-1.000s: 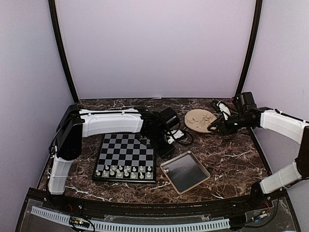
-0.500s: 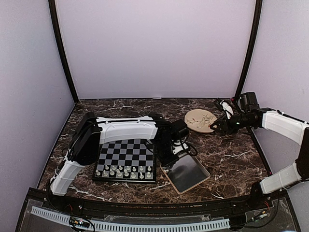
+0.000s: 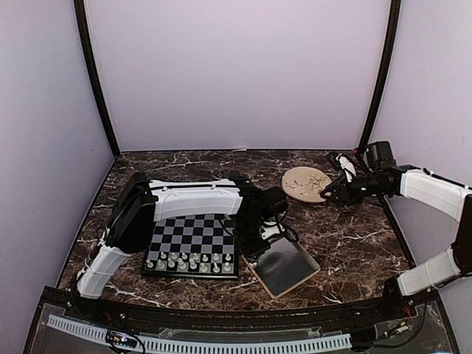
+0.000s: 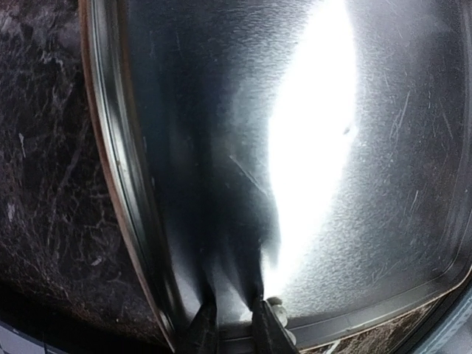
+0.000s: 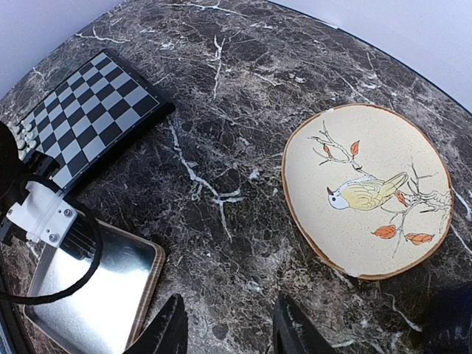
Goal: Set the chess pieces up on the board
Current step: Adjust the storage box at the center of the board, then pick up the pawn from the storage box.
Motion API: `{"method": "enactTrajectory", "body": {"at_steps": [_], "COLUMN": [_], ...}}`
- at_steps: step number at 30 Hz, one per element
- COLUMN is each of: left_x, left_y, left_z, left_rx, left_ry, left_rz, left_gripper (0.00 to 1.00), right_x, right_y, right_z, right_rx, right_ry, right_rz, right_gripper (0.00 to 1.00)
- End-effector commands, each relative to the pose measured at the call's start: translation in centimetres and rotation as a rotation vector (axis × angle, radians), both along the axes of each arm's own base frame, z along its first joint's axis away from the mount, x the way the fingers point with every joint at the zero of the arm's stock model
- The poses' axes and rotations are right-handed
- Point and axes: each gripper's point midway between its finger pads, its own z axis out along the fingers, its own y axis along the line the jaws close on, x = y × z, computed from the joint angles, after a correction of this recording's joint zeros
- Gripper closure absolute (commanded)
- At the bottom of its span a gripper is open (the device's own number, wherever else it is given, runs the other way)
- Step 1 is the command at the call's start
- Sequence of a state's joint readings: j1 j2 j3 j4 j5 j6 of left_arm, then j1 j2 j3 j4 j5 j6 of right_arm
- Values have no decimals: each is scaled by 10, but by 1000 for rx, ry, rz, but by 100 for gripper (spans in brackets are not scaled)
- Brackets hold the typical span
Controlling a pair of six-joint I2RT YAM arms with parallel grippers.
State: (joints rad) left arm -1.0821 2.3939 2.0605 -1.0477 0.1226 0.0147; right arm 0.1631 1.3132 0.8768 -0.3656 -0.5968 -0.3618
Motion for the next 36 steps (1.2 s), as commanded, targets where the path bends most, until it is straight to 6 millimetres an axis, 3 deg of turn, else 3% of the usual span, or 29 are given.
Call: {"method": "enactTrajectory", "body": {"at_steps": [1, 7, 11, 16, 23, 36], "left_x": [-8, -10, -15, -28, -29, -25], "left_y": [-4, -15, -16, -10, 6, 17], "left_z": [15, 30, 29, 19, 6, -16], "left_rx": [-11, -65, -69, -33, 48, 135], "left_ry": [11, 12, 36, 59, 30, 15], "left_rz": [-1, 9, 11, -14, -25, -6], "left_gripper": [80, 79, 79, 77, 77, 86], "right_x": [-1, -1, -2, -2, -2, -3], "right_y": [2, 2, 3, 3, 5, 5], "right_z": [8, 7, 7, 7, 6, 6], "right_rx": [18, 22, 25, 25, 32, 34], "right_ry": [-35, -32, -31, -31, -20, -20], "right_rz": [18, 22, 25, 28, 36, 38], "right_gripper": [59, 60, 60, 60, 59, 59]}}
